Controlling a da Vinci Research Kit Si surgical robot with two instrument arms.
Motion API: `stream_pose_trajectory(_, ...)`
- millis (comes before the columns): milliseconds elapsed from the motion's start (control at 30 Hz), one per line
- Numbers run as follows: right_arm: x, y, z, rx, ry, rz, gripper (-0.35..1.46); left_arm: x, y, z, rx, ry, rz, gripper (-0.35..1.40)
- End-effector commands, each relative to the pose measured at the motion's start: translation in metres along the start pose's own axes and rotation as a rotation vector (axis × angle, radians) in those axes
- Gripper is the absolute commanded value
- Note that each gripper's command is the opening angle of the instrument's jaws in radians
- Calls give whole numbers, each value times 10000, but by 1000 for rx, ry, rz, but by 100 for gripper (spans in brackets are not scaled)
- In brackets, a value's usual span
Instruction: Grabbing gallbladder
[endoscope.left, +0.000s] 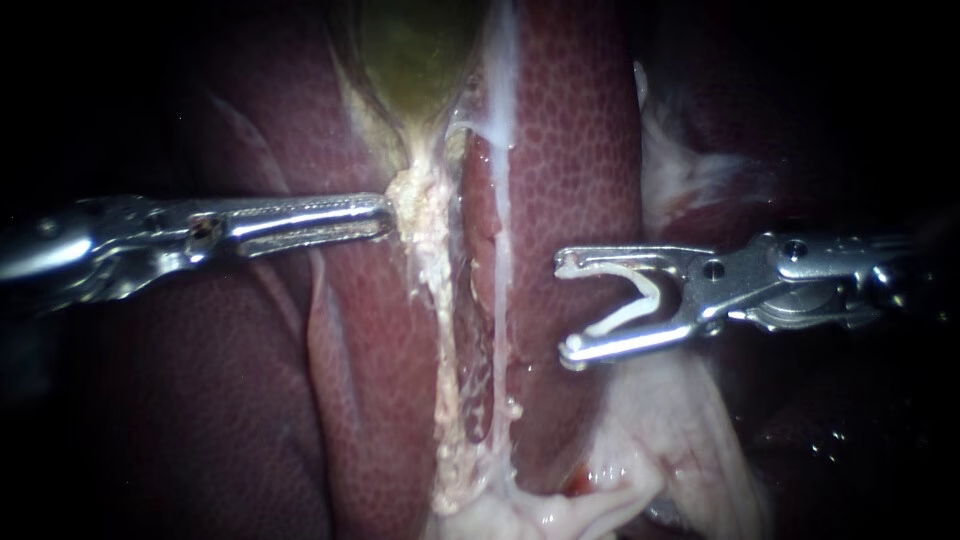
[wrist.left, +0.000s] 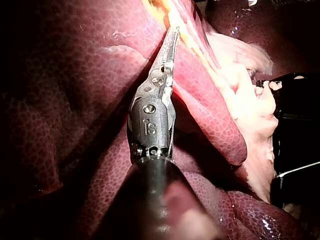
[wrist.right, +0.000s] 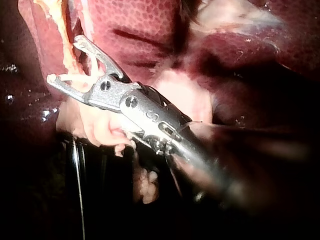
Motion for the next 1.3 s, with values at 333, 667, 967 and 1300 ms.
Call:
stream_pose_trajectory(333, 0, 0, 0, 0, 0, 0, 58, -1, -1, -1, 0, 0, 0, -35)
stream_pose_trajectory(667, 0, 0, 0, 0, 0, 0, 58, -4, -6, -10, 1, 0, 0, -6)
stream_pose_trajectory(967, 0, 0, -1, 0, 0, 0, 58, -20, -12, -29, -2, 5, -13, 49)
stream_pose_trajectory(1300, 0, 0, -1, 0, 0, 0, 58, -25, -17, -17, -10, -1, -9, 52)
